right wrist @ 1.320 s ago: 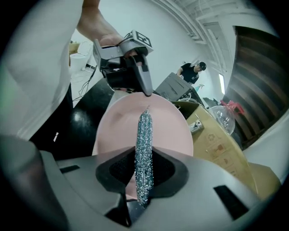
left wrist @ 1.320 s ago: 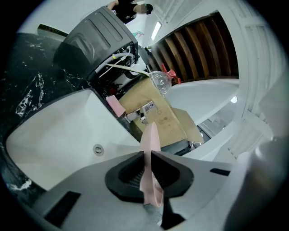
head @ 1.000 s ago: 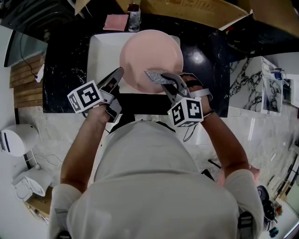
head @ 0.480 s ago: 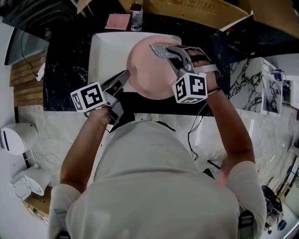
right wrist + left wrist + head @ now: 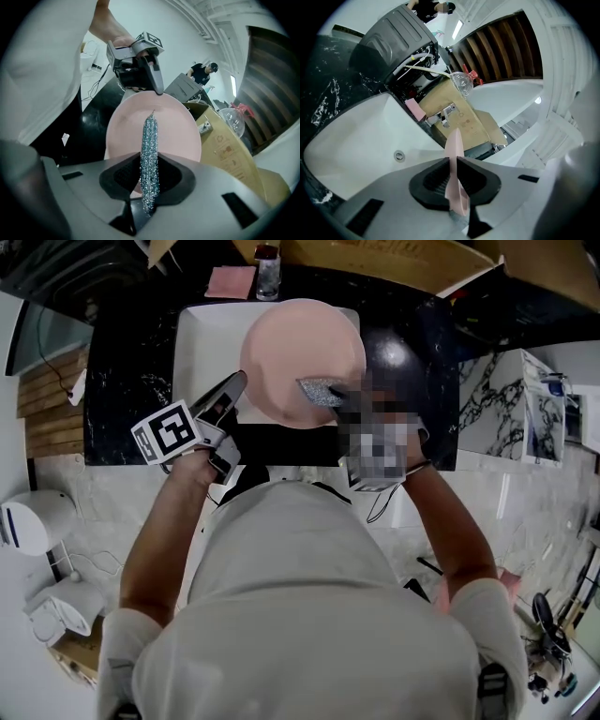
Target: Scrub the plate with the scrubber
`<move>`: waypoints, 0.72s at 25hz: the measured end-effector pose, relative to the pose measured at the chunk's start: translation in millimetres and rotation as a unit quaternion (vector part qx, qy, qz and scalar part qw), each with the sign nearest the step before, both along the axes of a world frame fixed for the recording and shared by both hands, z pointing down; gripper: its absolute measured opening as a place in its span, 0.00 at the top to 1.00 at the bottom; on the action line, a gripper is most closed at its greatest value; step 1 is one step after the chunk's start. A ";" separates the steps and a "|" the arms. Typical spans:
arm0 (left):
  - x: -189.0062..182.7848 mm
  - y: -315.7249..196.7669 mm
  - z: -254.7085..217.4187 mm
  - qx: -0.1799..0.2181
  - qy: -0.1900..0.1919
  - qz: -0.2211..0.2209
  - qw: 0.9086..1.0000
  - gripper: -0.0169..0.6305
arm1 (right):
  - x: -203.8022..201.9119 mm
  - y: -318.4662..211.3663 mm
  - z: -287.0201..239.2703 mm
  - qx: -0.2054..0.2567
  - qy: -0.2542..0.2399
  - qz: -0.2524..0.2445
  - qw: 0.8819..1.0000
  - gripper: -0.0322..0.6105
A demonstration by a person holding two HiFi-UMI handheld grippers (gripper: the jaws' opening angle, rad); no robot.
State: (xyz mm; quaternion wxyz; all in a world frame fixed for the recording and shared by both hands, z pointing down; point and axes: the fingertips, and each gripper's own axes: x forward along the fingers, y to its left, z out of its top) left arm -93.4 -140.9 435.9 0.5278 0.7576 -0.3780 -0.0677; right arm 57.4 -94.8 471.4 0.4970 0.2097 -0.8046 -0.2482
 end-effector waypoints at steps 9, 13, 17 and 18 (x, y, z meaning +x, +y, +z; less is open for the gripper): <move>4.4 4.0 5.5 -0.003 -0.015 0.010 1.000 0.91 | -2.6 3.7 -22.1 -0.045 -0.077 0.038 0.995 0.83; 8.6 9.4 3.6 -0.004 -0.018 0.014 1.000 0.91 | 13.4 -48.9 -40.7 -0.002 -0.096 0.105 0.990 0.83; 21.4 19.4 1.7 -0.008 -0.008 0.025 1.000 0.91 | 16.3 -85.2 -42.6 0.025 -0.089 0.146 0.985 0.83; 24.8 21.3 0.9 -0.008 -0.005 0.029 1.000 0.91 | 13.5 -90.4 -43.5 0.034 -0.084 0.150 0.985 0.83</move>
